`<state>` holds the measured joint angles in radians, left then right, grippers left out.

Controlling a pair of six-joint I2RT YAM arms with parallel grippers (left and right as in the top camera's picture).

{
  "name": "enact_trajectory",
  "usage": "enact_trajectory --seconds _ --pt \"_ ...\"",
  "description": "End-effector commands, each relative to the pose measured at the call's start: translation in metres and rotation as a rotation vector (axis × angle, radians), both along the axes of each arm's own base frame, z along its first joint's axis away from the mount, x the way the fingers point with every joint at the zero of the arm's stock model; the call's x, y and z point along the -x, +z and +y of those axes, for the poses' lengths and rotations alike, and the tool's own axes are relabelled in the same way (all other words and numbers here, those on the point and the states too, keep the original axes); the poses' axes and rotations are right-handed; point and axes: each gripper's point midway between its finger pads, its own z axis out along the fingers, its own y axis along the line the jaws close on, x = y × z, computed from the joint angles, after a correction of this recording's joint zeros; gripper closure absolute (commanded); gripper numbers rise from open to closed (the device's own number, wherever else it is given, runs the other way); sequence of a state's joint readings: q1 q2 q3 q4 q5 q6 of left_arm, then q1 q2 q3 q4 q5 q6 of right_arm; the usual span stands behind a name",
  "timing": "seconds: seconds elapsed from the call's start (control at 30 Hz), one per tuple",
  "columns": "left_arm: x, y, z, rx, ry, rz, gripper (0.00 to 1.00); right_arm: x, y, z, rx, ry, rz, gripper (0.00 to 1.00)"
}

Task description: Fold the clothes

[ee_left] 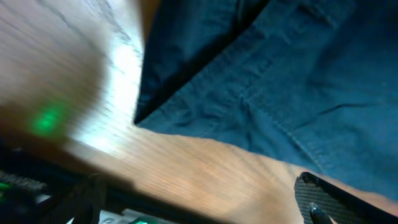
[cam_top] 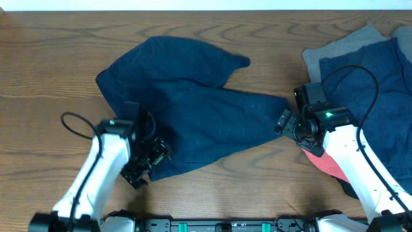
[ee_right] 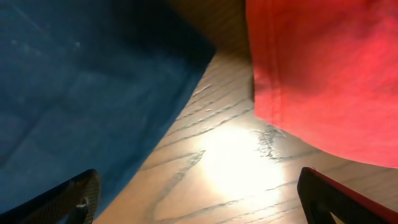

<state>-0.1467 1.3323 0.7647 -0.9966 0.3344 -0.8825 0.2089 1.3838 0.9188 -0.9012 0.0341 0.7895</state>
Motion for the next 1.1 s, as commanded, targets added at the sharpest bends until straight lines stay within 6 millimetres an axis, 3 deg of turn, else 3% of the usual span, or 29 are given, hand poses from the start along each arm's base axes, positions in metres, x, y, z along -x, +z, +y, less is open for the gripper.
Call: enact_trajectory --seconds 0.0,0.23,0.4,0.57,0.63,0.87,1.07 --pt "0.013 -0.010 -0.006 -0.026 0.134 0.033 0.02 0.000 -0.002 -0.001 -0.024 -0.053 0.005 0.01" --pt "0.036 -0.039 -0.015 -0.062 0.218 0.081 0.02 -0.001 -0.002 -0.001 -0.024 -0.052 0.002 0.01" --pt "0.016 -0.050 0.005 -0.173 0.269 -0.030 0.02 -0.001 -0.002 -0.001 -0.024 -0.052 0.002 0.01" --pt "0.000 -0.050 0.006 -0.181 0.275 -0.104 0.01 -0.001 -0.002 -0.002 -0.012 -0.049 0.000 0.01" --pt "-0.002 -0.050 0.007 -0.187 0.276 -0.113 0.08 0.000 -0.003 -0.003 -0.010 -0.043 0.003 0.01" --pt "0.002 -0.052 0.009 -0.195 0.275 -0.102 0.56 0.004 -0.007 -0.004 -0.007 -0.044 0.015 0.01" --pt "0.013 -0.054 0.012 -0.212 0.270 -0.063 0.71 0.004 -0.007 -0.003 -0.007 -0.044 0.017 0.01"
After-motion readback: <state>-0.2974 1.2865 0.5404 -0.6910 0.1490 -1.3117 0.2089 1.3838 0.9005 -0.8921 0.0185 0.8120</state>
